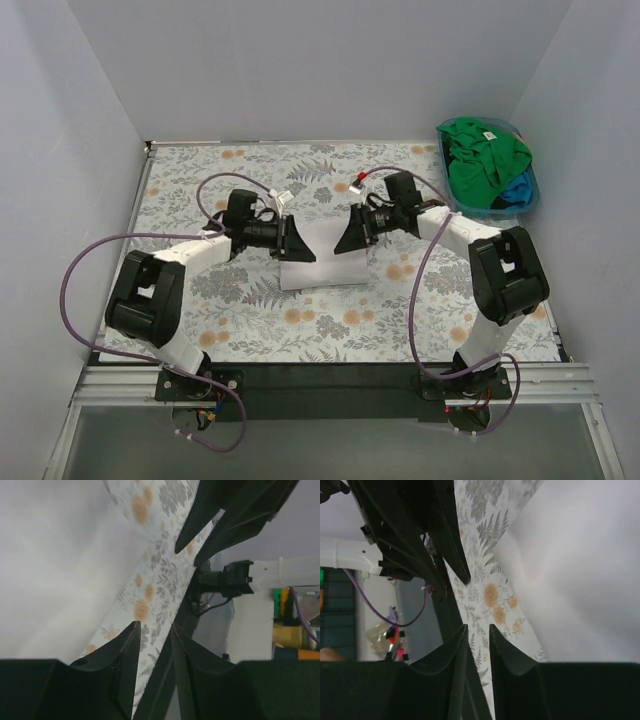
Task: Fold and stack the t-shirts
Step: Fold the tshirt
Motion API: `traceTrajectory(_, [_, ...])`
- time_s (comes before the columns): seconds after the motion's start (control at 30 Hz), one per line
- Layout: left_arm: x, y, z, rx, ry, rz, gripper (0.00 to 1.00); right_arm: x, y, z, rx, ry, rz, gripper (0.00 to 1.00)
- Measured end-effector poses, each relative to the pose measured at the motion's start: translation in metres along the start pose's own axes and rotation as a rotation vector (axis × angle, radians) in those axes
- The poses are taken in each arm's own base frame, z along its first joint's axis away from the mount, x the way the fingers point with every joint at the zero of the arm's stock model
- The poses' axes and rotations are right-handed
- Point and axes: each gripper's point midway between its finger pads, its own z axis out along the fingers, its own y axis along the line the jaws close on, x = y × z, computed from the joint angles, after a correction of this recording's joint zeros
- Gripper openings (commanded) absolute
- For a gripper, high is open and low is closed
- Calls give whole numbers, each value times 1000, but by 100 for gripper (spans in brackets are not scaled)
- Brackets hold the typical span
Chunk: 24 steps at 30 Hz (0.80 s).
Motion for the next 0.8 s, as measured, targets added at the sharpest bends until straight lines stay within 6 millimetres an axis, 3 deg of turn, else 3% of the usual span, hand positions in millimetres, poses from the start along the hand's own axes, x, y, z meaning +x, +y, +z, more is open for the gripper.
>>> traceTrajectory(0.1, [36, -15, 22, 56, 84, -48, 18, 33, 5, 26, -50, 81, 81, 18])
traceTrajectory(0.17, [51, -12, 34, 66, 130, -104, 15, 53, 0, 44, -68, 139, 148, 16])
traceTrajectory(0.3, [65, 29, 53, 11, 171, -228, 8, 76, -36, 63, -43, 187, 261, 12])
traceTrajectory(0.4, [82, 74, 58, -51, 205, -366, 5, 98, -67, 64, 2, 205, 357, 10])
traceTrajectory(0.5, [82, 78, 53, -8, 215, -369, 3, 106, -74, 57, -20, 210, 419, 10])
traceTrajectory(0.8, [85, 89, 29, -21, 199, -358, 6, 109, -84, 34, 35, 179, 344, 9])
